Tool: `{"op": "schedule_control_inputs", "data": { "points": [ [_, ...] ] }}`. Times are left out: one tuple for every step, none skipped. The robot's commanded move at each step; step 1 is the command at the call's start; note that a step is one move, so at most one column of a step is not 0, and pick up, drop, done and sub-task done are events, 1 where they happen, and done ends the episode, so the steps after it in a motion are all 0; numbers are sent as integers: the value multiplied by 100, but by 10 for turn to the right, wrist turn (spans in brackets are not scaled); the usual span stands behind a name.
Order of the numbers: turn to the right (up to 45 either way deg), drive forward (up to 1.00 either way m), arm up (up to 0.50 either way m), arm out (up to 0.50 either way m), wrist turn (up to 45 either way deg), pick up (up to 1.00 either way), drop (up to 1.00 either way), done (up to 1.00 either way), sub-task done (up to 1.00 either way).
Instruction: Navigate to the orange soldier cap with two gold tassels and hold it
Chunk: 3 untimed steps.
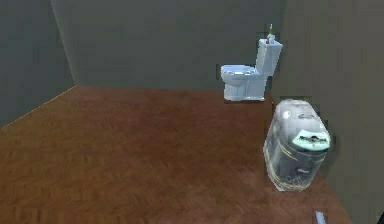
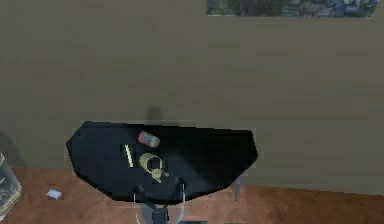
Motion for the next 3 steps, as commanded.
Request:
{"op": "schedule_control_inputs", "data": {
  "points": [
    [0,0,0,30,0,0,0,0,0],
    [0,0,0,0,-180,0,0,0,0],
    [0,0,-30,0,0,0,0,0,0]
  ]
}}
